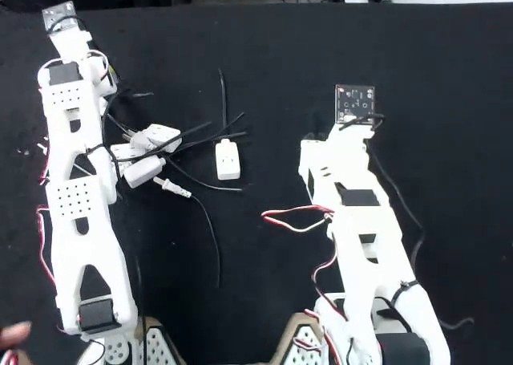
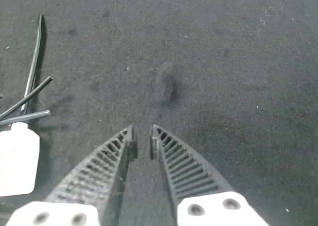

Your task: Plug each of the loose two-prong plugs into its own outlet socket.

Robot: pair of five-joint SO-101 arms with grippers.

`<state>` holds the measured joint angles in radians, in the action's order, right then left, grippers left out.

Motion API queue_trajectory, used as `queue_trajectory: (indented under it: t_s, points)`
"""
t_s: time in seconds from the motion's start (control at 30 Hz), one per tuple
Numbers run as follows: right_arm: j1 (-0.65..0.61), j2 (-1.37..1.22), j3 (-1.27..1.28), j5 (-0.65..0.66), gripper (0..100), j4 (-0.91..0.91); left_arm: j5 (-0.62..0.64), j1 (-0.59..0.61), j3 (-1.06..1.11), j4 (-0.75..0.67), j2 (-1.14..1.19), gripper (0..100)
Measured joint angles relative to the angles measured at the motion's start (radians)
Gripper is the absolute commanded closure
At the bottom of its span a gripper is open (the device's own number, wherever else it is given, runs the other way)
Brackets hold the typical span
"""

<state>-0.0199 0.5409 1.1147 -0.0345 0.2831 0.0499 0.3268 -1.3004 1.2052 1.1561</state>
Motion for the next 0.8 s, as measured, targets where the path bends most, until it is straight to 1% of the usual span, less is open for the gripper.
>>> queue_trajectory:
  t_s: [0.2,0.33,0.43,0.53,0.57,0.73,0.8]
  points:
    - [0.0,0.0,0.0,0.0,94.9,0.0,-0.227,0.005,0.0,0.17,0.005,84]
    - [0.0,0.0,0.0,0.0,94.9,0.0,-0.31,0.023,0.0,0.284,0.006,84]
    - [0.0,0.0,0.0,0.0,94.9,0.0,-0.31,0.028,-0.018,0.376,0.005,84]
    - [0.0,0.0,0.0,0.0,94.9,0.0,-0.311,0.028,-0.086,0.5,0.008,84]
    - [0.0,0.0,0.0,0.0,94.9,0.0,-0.311,0.028,-0.104,0.52,0.011,84]
    - [0.0,0.0,0.0,0.0,94.9,0.0,-0.295,0.034,-0.114,0.548,0.011,84]
    - [0.0,0.0,0.0,0.0,94.9,0.0,-0.279,0.046,-0.075,0.549,-0.002,84]
